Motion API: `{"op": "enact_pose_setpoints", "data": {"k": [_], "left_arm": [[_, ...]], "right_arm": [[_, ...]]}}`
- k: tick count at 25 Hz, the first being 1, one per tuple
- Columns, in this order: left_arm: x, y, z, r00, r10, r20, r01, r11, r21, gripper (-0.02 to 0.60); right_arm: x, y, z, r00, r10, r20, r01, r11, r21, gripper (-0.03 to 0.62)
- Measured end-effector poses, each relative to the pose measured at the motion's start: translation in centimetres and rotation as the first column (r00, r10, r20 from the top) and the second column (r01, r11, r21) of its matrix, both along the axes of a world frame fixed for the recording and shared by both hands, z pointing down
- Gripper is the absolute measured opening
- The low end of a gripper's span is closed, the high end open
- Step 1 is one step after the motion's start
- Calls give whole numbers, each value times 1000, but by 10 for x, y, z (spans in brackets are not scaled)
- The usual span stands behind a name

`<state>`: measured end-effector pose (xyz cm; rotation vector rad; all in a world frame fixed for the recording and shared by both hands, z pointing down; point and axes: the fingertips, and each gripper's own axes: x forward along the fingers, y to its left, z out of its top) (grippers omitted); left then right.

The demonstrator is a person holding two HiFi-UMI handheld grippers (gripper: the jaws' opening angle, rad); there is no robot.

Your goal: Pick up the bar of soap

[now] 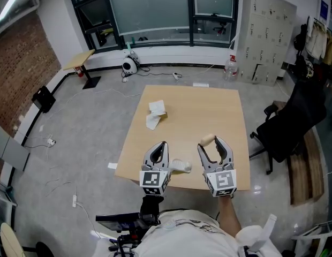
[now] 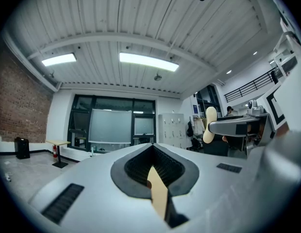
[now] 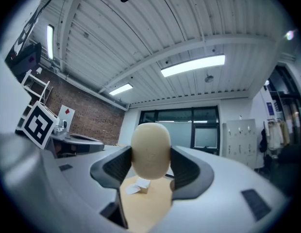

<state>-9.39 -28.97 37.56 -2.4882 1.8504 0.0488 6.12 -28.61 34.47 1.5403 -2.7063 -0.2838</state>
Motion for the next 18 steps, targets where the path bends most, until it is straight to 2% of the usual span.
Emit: {"op": "enact_pose_setpoints", "data": {"k": [18], "left_arm": [[-5, 2, 4, 1000, 13, -6, -14, 1000, -5, 5]], "right_arm": [[-10, 4, 5, 1000, -8, -1, 8, 1000, -6, 253]]}}
